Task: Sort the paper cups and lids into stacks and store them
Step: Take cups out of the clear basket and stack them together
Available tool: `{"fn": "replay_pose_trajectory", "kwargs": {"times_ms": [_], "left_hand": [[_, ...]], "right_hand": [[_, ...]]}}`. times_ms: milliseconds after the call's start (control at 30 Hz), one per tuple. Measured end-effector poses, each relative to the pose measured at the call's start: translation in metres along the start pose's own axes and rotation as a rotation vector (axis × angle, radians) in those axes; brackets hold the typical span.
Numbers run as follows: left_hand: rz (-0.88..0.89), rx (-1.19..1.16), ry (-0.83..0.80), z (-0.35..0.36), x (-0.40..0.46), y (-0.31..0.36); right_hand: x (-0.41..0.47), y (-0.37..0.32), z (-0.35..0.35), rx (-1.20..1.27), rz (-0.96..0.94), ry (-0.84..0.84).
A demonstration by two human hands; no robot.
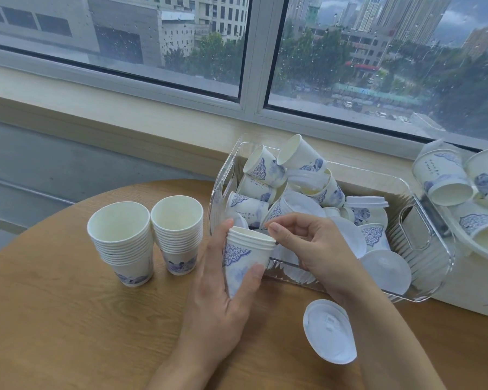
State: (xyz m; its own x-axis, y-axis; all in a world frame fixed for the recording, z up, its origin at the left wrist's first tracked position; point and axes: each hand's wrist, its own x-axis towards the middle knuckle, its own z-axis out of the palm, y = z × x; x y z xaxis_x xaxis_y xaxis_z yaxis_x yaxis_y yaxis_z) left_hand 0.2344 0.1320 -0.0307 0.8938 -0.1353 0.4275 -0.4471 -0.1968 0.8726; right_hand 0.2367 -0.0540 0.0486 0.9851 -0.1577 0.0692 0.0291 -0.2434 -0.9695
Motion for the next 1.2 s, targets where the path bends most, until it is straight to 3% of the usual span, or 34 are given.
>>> {"fn": "replay_pose_trajectory", "kwargs": {"times_ms": [233, 400, 467, 633, 767, 900, 1000, 1100, 1200], "left_hand": [[-0.004, -0.025, 0.024, 0.001, -0.001, -0.001], [0.001, -0.022, 0.027, 0.002, -0.001, 0.0], [0.007, -0.035, 0.023, 0.003, -0.001, -0.002], [0.019, -0.048, 0.021, 0.003, 0.0, -0.002], [0.022, -0.058, 0.031, 0.003, 0.0, -0.002], [0.025, -0.053, 0.033, 0.003, -0.001, -0.002], [0.021, -0.042, 0.029, 0.002, -0.001, -0.001], [0.017, -0.037, 0.023, 0.002, -0.001, 0.0], [0.004, -0.032, 0.018, 0.001, -0.002, 0.003]], "right_hand": [[0.0, 0.001, 0.0, -0.04, -0.043, 0.045], [0.017, -0.009, -0.016, -0.222, -0.301, 0.52], [0.037, -0.018, -0.026, -0.367, -0.377, 0.58], [0.098, -0.03, -0.049, -0.728, -0.303, 0.409], [0.122, -0.036, -0.05, -0.832, -0.247, 0.224], [0.127, -0.041, -0.044, -0.873, -0.224, 0.19], [0.117, -0.046, -0.042, -0.776, -0.321, 0.358], [0.087, -0.057, -0.035, -0.477, -0.443, 0.521], [0.048, -0.066, -0.017, -0.025, -0.403, 0.369]]}}
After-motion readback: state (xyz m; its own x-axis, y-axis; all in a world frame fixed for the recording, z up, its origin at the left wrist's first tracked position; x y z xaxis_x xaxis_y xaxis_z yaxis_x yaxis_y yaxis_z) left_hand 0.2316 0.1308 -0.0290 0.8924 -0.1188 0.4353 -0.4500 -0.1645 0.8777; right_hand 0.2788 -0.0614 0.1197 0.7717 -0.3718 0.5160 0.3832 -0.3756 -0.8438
